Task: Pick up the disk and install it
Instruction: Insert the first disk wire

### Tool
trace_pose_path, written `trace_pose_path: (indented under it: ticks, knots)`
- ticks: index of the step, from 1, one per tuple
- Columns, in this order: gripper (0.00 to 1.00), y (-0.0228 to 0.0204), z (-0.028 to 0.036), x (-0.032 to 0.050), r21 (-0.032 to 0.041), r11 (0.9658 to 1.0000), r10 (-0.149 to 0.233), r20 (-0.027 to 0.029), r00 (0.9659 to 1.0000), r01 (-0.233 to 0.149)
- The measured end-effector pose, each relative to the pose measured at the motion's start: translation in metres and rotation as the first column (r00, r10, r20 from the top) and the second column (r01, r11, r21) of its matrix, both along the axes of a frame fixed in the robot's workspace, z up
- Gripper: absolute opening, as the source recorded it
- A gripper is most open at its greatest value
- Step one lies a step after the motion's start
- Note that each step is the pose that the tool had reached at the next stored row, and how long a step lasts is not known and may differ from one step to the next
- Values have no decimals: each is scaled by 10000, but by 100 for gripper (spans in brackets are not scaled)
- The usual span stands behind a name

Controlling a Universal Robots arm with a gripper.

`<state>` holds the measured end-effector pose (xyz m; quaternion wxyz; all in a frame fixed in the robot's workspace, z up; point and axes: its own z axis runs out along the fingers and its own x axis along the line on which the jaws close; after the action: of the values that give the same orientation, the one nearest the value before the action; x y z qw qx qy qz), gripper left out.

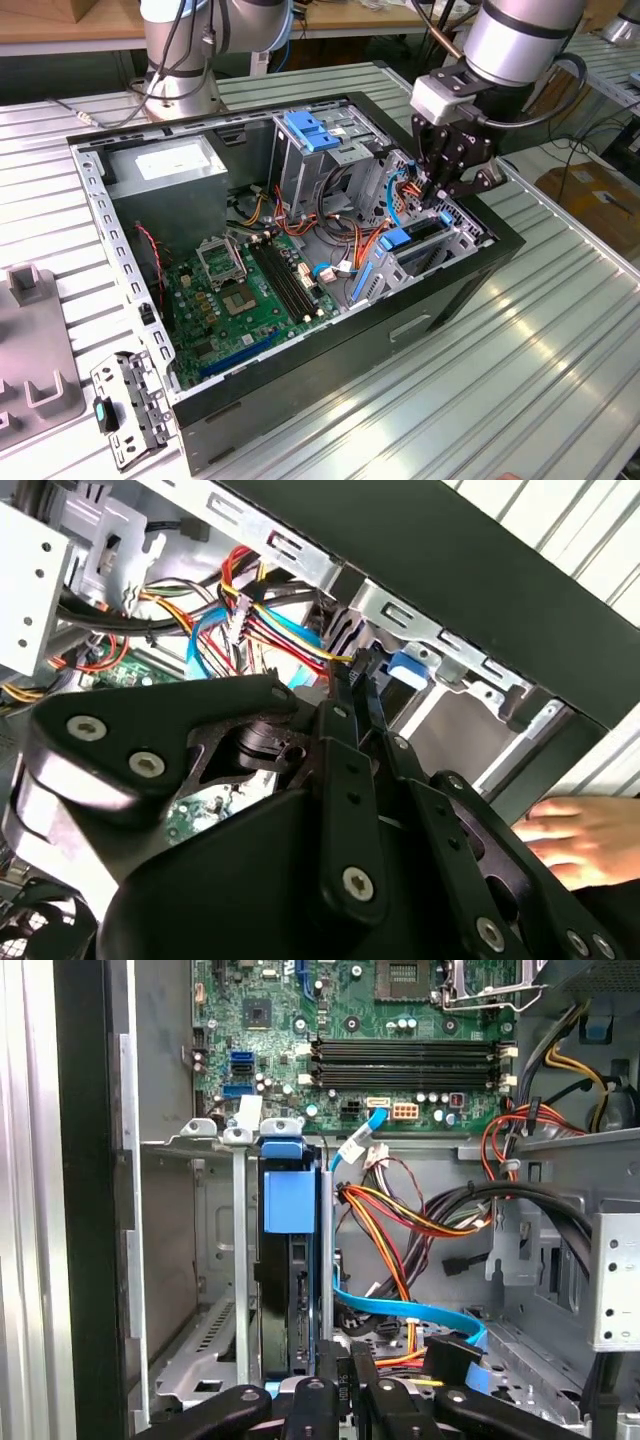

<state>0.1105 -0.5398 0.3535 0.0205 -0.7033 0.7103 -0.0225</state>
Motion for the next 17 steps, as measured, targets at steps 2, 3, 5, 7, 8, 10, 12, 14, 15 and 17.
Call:
trace_pose_path:
  ticks: [2,3,5,7,8,10,12,14,15,17]
  knots:
    - [18,-2,-1,-60,-1,10000,0,-1,10000,0]
    - [18,-5,-2,-70,-1,10000,-5,-1,10000,5]
    - [18,-13,-5,-71,-8,9999,-106,-1,9999,106]
    - [18,-22,-6,-71,-21,9997,-231,-1,9997,231]
    - [18,-29,-8,-71,-25,9996,-298,0,9996,298]
    - [18,-34,-16,-71,-26,9989,-471,0,9989,471]
    - [18,-35,-19,-71,-29,9968,-802,0,9968,802]
    - [18,-38,-21,-98,-26,9962,-873,0,9962,873]
    - [18,-40,-23,-105,-25,9963,-858,0,9963,858]
    - [18,-47,-30,-105,-27,9964,-849,0,9964,849]
